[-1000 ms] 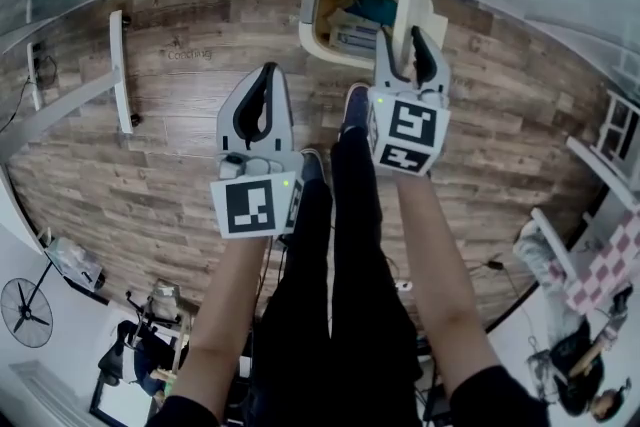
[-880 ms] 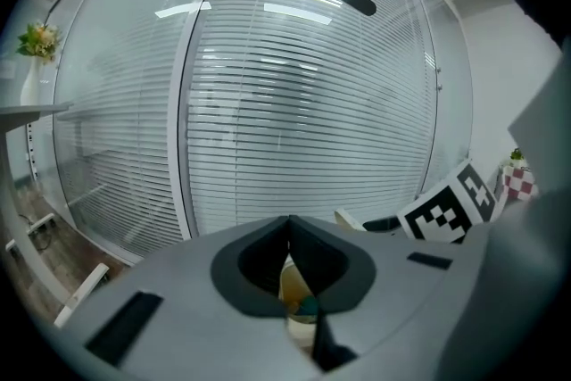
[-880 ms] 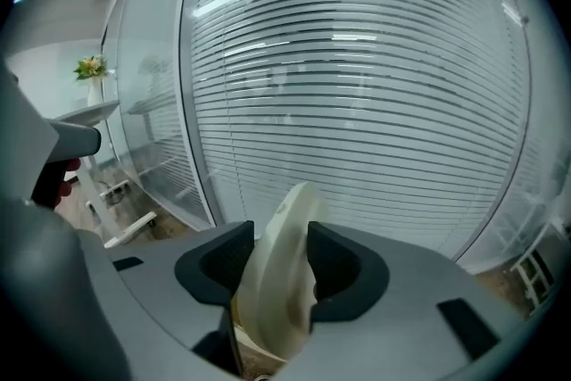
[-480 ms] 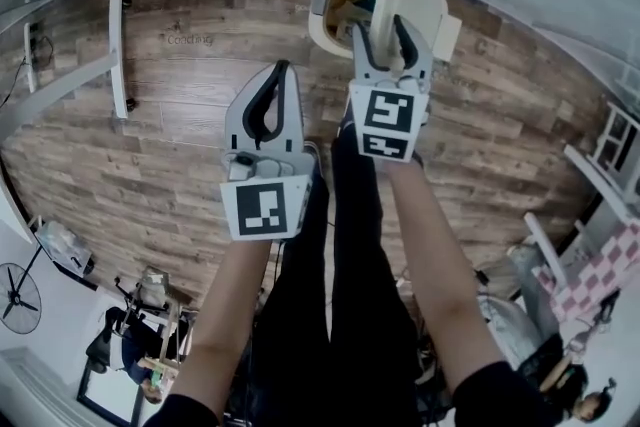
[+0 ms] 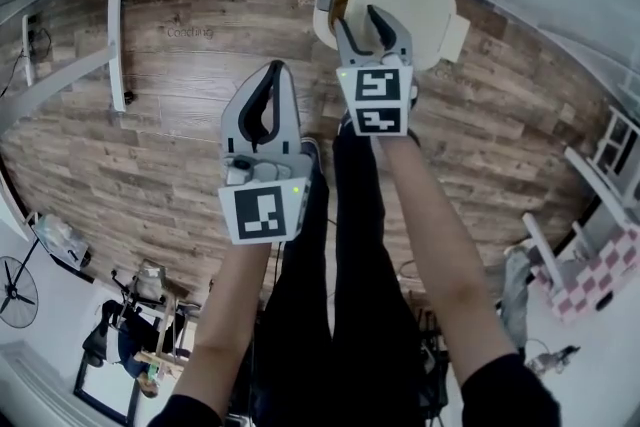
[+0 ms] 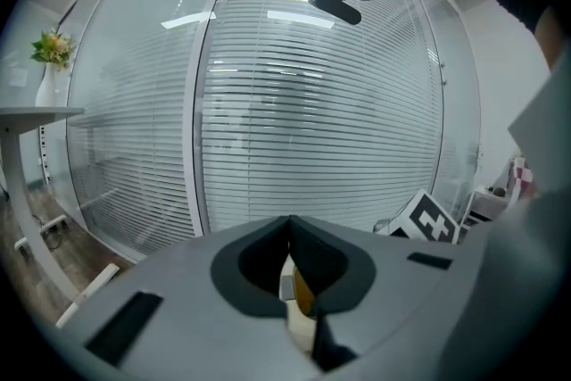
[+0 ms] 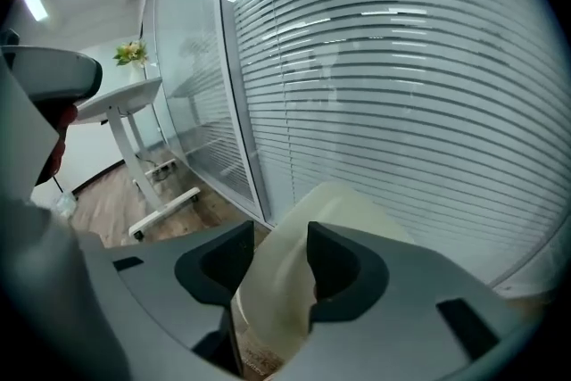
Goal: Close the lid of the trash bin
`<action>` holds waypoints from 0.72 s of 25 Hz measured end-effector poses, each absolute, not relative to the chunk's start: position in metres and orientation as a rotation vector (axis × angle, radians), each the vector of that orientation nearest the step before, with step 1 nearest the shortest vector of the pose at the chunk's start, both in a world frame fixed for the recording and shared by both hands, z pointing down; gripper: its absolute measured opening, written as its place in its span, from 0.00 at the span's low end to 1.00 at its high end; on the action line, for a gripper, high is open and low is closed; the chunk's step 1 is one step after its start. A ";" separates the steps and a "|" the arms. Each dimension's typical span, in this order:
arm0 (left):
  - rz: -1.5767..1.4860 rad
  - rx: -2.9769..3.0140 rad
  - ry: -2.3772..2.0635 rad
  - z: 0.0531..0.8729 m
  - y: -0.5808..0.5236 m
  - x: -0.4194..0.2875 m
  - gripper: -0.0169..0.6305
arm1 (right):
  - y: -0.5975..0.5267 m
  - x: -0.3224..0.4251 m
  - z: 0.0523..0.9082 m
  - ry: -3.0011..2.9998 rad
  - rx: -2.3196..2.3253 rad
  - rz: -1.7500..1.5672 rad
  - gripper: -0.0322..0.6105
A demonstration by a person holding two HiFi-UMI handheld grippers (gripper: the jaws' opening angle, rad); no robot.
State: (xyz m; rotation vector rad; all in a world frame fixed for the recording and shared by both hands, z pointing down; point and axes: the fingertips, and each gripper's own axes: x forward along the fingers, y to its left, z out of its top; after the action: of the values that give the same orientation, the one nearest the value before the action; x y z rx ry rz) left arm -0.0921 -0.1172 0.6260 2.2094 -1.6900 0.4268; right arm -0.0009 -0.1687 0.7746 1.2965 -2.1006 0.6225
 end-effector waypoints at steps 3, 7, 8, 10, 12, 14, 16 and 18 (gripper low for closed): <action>0.424 2.206 -1.709 0.628 -0.118 -0.094 0.04 | -0.170 -0.009 0.793 -2.100 1.268 0.671 0.31; 0.414 2.187 -1.723 0.631 -0.118 -0.097 0.04 | -0.174 -0.011 0.819 -2.041 1.246 0.705 0.25; 0.415 2.188 -1.725 0.631 -0.118 -0.098 0.04 | -0.176 -0.008 0.824 -2.027 1.248 0.718 0.18; 0.423 2.182 -1.733 0.632 -0.118 -0.102 0.04 | -0.177 -0.007 0.831 -2.019 1.227 0.746 0.16; 0.426 2.159 -1.747 0.636 -0.116 -0.107 0.04 | -0.177 -0.008 0.837 -2.013 1.194 0.763 0.17; 0.424 2.133 -1.760 0.642 -0.114 -0.112 0.04 | -0.177 -0.009 0.842 -1.996 1.184 0.753 0.17; 0.422 2.118 -1.763 0.646 -0.112 -0.114 0.04 | -0.178 -0.008 0.847 -1.973 1.185 0.734 0.17; 0.425 2.114 -1.761 0.648 -0.109 -0.114 0.04 | -0.179 -0.007 0.851 -1.947 1.178 0.730 0.17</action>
State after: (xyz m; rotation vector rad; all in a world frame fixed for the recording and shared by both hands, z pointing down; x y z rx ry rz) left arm -0.1140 -0.1094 0.6476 2.1142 -1.7610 0.4254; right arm -0.0066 -0.1787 0.8510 1.1778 -1.9469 0.7303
